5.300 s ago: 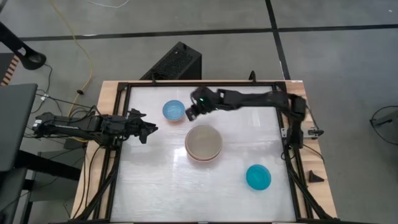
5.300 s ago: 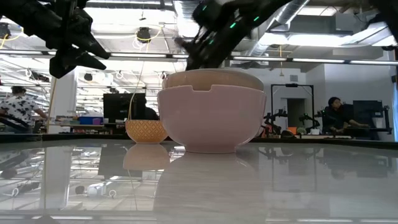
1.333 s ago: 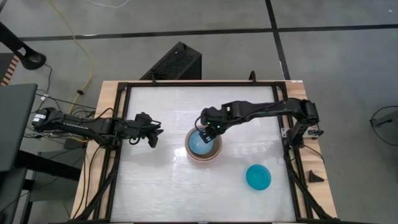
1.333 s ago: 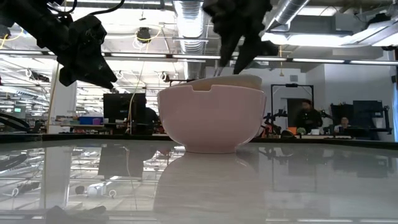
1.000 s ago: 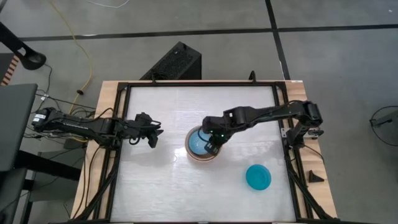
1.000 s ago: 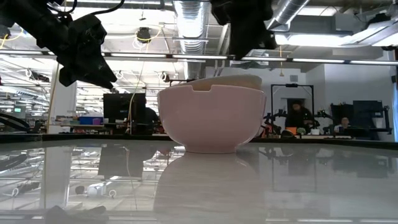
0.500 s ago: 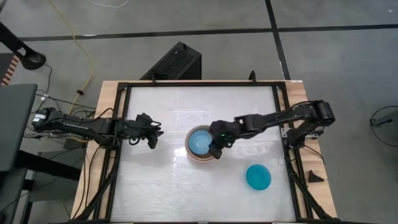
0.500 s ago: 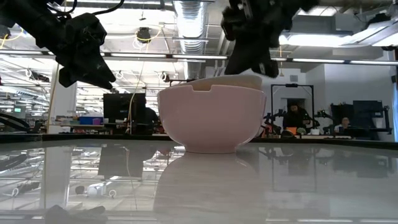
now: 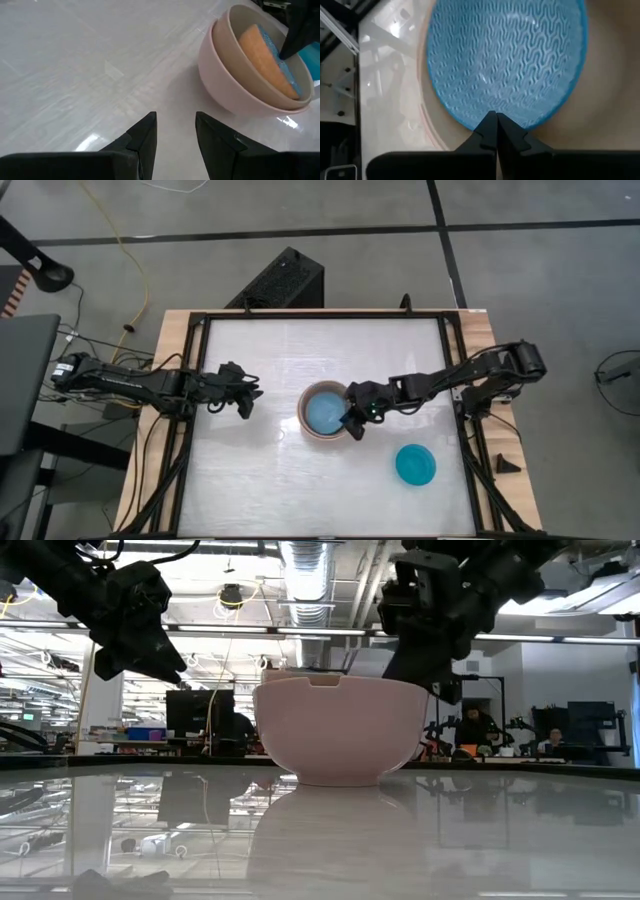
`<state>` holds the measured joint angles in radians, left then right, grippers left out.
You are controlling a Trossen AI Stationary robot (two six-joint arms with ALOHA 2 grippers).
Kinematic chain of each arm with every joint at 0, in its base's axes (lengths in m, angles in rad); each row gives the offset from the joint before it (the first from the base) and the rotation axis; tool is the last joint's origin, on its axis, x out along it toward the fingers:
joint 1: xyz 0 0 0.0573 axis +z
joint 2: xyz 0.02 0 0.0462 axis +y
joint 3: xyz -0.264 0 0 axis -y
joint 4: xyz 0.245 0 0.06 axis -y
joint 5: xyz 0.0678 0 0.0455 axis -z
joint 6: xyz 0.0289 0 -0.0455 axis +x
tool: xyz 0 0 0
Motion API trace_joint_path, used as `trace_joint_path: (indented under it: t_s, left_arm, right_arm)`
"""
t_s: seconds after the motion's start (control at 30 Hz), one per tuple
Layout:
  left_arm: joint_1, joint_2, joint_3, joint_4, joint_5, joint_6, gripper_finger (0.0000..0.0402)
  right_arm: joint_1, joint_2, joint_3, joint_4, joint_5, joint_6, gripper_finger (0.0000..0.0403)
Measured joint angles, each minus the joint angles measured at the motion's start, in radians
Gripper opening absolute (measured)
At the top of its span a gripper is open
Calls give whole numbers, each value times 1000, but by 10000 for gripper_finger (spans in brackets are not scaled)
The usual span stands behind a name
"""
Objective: Nest bowls inside each other
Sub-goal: Stack the blue patterned bowl on top of the grey bowl
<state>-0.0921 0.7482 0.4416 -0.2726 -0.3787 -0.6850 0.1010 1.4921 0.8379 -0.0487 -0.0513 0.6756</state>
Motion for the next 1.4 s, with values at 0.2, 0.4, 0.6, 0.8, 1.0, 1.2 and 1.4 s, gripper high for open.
trace_joint_path:
  t_s: [0.2, 0.4, 0.6, 0.8, 1.0, 1.2, 1.4]
  left_arm:
    - [0, 0, 0, 1, -1, 2, 123]
    - [0, 0, 0, 1, -23, 14, 123]
    - [0, 0, 0, 1, -27, 19, 123]
    - [0, 0, 0, 1, -28, 26, 123]
    - [0, 0, 0, 1, -29, 27, 123]
    - [0, 0, 0, 1, -45, 27, 123]
    - [0, 0, 0, 1, -46, 26, 123]
  right_arm:
    - [-29, -7, 0, 113, -1, -2, 25]
    - [-103, -3, 65, 158, 0, 5, 25]
    - [-205, 0, 83, 96, 48, 22, 25]
    - [-261, 2, 83, -4, 3, 14, 25]
    - [-267, 2, 83, -42, -5, -3, 25]
    - [-272, -5, 83, -37, -8, -18, 25]
    - [-281, -67, 83, -54, -10, 46, 25]
